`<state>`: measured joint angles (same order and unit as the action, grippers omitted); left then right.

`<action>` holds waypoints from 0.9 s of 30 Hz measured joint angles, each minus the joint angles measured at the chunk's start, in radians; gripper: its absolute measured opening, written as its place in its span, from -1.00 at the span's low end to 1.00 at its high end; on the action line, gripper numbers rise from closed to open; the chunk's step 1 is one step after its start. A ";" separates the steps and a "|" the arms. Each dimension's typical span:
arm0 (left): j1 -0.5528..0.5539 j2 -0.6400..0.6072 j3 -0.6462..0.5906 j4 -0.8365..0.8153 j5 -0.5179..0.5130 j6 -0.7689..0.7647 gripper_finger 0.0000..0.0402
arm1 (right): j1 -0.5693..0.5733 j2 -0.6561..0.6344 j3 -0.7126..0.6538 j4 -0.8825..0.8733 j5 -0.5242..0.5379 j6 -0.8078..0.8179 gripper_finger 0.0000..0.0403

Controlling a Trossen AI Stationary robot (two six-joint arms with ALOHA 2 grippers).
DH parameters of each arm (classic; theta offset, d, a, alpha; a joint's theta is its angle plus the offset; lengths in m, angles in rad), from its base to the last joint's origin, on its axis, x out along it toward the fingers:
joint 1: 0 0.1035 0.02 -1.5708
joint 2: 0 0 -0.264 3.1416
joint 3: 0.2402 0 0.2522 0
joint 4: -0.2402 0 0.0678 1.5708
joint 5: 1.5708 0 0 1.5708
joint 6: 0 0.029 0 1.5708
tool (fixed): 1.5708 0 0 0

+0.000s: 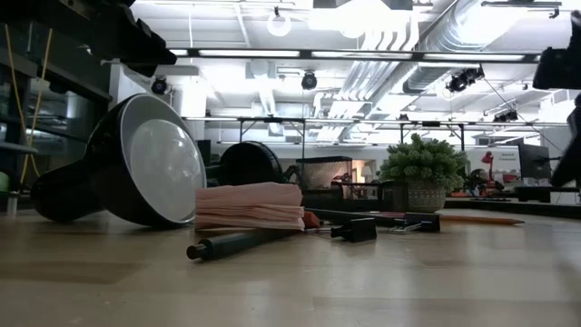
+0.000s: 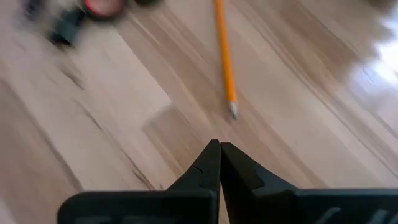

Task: Pick and place office supplies into organizer
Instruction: Put the right orange pencil into the desk organizer

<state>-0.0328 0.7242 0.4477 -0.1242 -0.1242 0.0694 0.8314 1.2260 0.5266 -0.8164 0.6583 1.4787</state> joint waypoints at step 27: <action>0.000 0.000 0.000 -0.004 0.000 -0.004 -1.00 | -0.053 -0.118 -0.247 0.323 -0.041 -0.052 -1.00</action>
<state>-0.0330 0.7242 0.4477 -0.1282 -0.1242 0.0650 0.7788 1.1078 0.2794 -0.4938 0.6169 1.4266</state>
